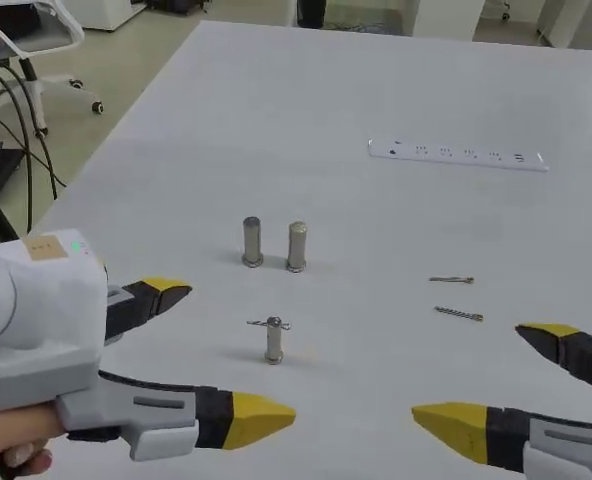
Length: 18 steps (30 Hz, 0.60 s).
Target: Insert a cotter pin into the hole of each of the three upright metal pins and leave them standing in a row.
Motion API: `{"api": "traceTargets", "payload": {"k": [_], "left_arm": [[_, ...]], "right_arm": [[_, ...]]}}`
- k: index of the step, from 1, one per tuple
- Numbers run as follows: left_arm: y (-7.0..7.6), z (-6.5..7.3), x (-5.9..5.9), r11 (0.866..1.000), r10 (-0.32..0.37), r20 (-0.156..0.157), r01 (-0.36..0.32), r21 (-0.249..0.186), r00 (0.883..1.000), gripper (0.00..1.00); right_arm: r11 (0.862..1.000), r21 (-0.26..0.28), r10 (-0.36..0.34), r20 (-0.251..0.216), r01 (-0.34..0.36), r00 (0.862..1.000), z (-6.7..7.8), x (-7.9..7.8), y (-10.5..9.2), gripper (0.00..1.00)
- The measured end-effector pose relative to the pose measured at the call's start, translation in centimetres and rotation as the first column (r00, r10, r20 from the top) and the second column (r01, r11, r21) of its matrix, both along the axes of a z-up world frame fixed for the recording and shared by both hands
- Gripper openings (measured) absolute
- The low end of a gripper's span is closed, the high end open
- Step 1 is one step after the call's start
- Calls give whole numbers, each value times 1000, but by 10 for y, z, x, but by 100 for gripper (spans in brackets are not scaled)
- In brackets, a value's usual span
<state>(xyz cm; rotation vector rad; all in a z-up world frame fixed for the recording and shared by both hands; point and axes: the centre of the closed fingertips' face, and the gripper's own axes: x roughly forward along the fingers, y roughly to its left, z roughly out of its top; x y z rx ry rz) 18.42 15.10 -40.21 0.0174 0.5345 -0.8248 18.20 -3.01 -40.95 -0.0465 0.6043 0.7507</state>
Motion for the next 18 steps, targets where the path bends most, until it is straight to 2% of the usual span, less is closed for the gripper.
{"api": "traceTargets", "payload": {"k": [3, 12, 14, 18], "left_arm": [[1, 0, 3, 1000, -3, -2, 3, 2, 1000, 99], [4, 1, 18, 1000, -5, 3, 5, 11, 1000, 99], [5, 0, 21, 999, -8, 12, 7, 37, 1000, 99], [8, -1, 30, 998, -1, 9, 1, 56, 1000, 99]], "right_arm": [[999, -8, -48, -20, 48, 999, -5, 1, -11, 97], [996, -21, -91, -54, 90, 994, -12, -6, -23, 98], [995, -28, -94, -54, 93, 994, -13, -8, -25, 98], [994, -29, -105, -63, 103, 993, -14, -10, -27, 98]]}}
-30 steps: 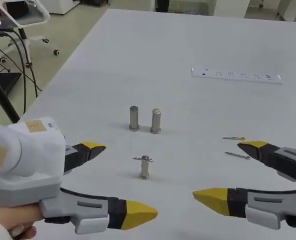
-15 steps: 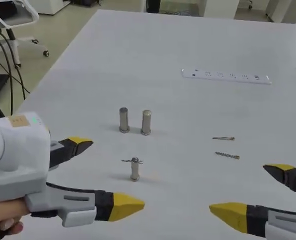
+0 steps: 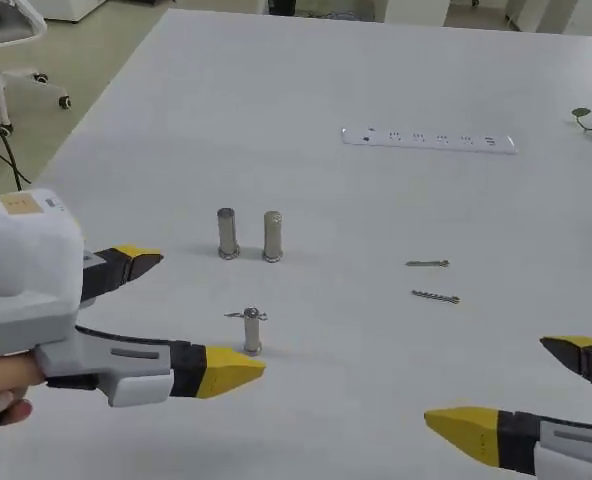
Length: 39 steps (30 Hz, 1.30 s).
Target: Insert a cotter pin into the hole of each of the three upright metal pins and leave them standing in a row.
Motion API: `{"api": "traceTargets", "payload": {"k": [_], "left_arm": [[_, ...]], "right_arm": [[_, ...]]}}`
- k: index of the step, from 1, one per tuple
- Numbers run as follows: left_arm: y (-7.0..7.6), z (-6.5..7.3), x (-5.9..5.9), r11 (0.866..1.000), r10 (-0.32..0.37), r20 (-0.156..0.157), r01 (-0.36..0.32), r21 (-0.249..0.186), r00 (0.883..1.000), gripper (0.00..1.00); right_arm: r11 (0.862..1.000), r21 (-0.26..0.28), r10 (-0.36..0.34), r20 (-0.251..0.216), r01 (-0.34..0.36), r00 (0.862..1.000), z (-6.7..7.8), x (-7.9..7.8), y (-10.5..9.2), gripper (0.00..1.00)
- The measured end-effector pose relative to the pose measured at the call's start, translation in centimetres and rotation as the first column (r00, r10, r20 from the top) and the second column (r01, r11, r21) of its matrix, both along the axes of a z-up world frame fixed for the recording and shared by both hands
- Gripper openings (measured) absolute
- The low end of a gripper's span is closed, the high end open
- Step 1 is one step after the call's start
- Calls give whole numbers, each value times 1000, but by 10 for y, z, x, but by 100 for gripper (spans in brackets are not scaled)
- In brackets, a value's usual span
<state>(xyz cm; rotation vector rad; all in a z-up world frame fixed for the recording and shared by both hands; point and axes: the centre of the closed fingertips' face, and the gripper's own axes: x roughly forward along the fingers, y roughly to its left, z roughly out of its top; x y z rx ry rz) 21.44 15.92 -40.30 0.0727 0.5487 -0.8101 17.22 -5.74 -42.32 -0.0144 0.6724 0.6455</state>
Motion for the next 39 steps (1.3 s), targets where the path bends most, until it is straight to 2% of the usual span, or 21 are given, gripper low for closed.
{"api": "traceTargets", "payload": {"k": [7, 9, 12, 17, 21, 23, 24, 30, 34, 37, 39], "left_arm": [[6, 5, 22, 1000, 15, 19, -15, 6, 1000, 99], [8, 7, 33, 1000, 27, 24, -27, 3, 999, 99], [13, 7, 45, 999, 27, 37, -28, 34, 999, 96], [16, 6, 62, 998, 33, 46, -36, 57, 998, 94], [16, 2, 73, 996, 34, 48, -38, 79, 998, 92], [19, -5, 76, 989, 7, 45, -13, 147, 999, 92], [18, -8, 79, 986, -4, 43, -3, 165, 999, 92], [15, -16, 92, 983, -10, 36, 3, 184, 999, 88], [15, -28, 96, 972, -43, 15, 38, 232, 999, 83], [16, -31, 101, 971, -38, 19, 33, 235, 999, 77], [17, -33, 108, 975, -21, 16, 17, 220, 1000, 73]], "right_arm": [[1000, -3, -10, -3, 10, 1000, 0, -2, -3, 98], [1000, -3, -13, -3, 13, 1000, 1, -2, -4, 98], [1000, -5, -16, -3, 16, 1000, 1, -3, -6, 98], [1000, -9, -19, -5, 19, 1000, 0, -3, -8, 97], [1000, -12, -19, -9, 19, 1000, -1, -3, -8, 97], [1000, -12, -16, -11, 16, 1000, -2, -3, -8, 97], [1000, -13, -14, -12, 14, 1000, -2, -3, -7, 97], [1000, -14, 0, -20, -1, 1000, -4, -5, -1, 97], [1000, -18, 4, -26, -5, 1000, -5, -6, -1, 96], [1000, -21, 3, -29, -4, 1000, -6, -7, -1, 96], [1000, -23, 3, -32, -3, 999, -7, -7, -2, 96]]}}
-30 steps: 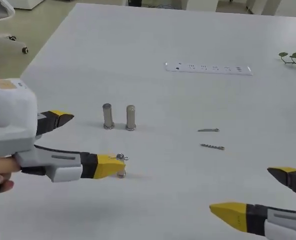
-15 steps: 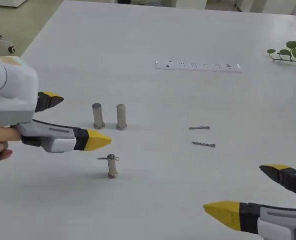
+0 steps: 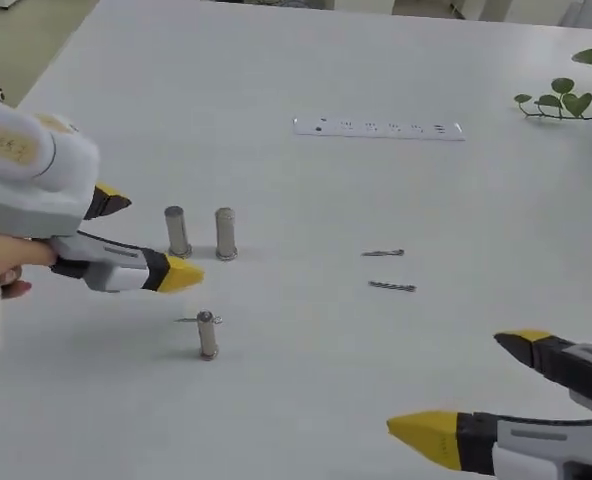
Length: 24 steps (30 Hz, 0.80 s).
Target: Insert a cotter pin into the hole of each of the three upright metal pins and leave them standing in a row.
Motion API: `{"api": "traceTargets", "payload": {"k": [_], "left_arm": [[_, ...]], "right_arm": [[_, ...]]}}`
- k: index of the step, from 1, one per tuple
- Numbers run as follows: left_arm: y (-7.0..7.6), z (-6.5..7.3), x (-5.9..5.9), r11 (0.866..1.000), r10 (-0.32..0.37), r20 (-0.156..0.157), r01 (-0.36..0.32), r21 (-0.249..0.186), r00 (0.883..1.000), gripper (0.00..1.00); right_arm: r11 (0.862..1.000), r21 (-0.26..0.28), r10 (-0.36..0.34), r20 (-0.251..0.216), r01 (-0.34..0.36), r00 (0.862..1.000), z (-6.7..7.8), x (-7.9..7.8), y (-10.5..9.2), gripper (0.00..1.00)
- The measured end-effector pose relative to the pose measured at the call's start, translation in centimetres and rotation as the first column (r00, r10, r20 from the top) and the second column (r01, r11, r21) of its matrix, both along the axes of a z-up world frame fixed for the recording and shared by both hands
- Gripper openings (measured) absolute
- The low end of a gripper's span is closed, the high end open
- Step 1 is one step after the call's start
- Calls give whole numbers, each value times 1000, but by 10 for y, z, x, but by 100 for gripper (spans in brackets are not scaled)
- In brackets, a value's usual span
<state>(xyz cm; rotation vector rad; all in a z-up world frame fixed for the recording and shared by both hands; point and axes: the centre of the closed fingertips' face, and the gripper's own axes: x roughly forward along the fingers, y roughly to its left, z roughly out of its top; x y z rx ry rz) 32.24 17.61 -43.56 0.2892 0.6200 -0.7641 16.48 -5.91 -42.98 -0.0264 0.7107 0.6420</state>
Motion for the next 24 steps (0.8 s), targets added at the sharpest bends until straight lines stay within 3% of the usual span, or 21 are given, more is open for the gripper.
{"api": "traceTargets", "payload": {"k": [3, 6, 10, 24], "left_arm": [[1, -2, 7, 1000, 21, -2, -21, -20, 1000, 67], [-2, -2, 13, 996, 47, -18, -48, -71, 999, 61], [-4, -6, 18, 997, 48, -9, -49, -62, 999, 57], [-10, -20, 24, 997, 50, -27, -52, -56, 998, 45]], "right_arm": [[1000, 1, -2, -1, 2, 1000, 0, 0, 0, 96], [1000, 0, -3, -1, 3, 1000, 0, 0, 0, 96], [1000, 2, -1, -1, 1, 1000, -1, 1, 0, 96], [1000, -7, 18, 16, -17, 1000, -2, 3, 2, 96]]}}
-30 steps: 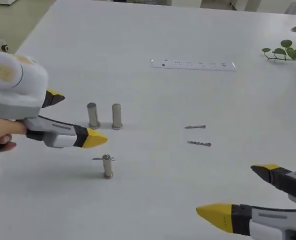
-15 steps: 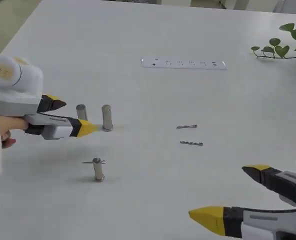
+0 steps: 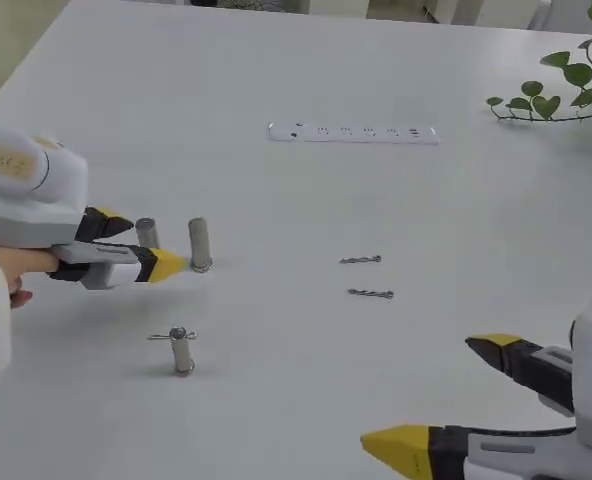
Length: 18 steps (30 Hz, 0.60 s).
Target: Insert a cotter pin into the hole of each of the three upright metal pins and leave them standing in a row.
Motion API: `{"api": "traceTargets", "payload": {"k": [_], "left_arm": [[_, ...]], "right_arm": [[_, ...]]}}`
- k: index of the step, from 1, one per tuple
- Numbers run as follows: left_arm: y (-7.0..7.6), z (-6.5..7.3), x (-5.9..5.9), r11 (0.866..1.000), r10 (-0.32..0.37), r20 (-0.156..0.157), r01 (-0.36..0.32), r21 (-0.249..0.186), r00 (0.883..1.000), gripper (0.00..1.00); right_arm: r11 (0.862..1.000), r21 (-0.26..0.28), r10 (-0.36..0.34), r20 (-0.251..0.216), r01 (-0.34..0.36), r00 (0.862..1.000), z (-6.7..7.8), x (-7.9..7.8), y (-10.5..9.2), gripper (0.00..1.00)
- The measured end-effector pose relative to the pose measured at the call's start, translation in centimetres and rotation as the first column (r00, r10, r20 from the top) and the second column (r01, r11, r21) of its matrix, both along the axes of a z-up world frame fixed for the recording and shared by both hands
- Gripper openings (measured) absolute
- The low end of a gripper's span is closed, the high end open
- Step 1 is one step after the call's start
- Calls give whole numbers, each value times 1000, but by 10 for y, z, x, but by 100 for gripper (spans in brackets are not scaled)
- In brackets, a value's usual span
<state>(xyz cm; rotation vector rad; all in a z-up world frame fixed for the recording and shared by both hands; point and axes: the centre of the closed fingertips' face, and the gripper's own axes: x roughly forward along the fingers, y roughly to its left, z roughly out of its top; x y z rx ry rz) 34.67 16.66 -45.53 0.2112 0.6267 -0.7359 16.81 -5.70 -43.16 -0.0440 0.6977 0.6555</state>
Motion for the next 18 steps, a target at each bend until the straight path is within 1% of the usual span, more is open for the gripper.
{"api": "traceTargets", "payload": {"k": [2, 4, 6, 8, 9, 11, 13, 16, 18], "left_arm": [[1, -2, 3, 1000, 8, 3, -8, 0, 1000, 41], [1, -3, 4, 1000, 15, 3, -15, -7, 1000, 40], [1, -3, 5, 1000, 13, 12, -13, 1, 1000, 39], [-1, -3, 6, 1000, 10, 16, -10, -3, 1000, 37], [-1, -3, 6, 1000, 9, 16, -9, -6, 1000, 37], [-2, -3, 7, 1000, 7, 17, -7, -6, 1000, 36], [-2, -3, 8, 1000, 7, 20, -7, -9, 1000, 33], [0, -4, 9, 1000, 8, 18, -8, -6, 1000, 29], [3, -5, 10, 1000, 22, 18, -22, 0, 1000, 28]], "right_arm": [[1000, 3, 2, 2, -2, 1000, 0, 0, 1, 96], [1000, 1, 4, 6, -4, 1000, 0, 0, 1, 96], [1000, -3, 8, 8, -8, 1000, 0, 0, 2, 96], [1000, -4, 15, 20, -15, 1000, 1, 1, 2, 96], [1000, 1, 17, 29, -17, 999, 2, 1, 3, 96], [1000, 13, 14, 33, -14, 999, 3, 1, 4, 96], [1000, 19, 13, 50, -14, 999, 6, 3, 4, 97], [1000, 15, 12, 66, -13, 998, 7, 4, 4, 97], [1000, 15, 12, 72, -13, 997, 8, 5, 4, 97]]}}
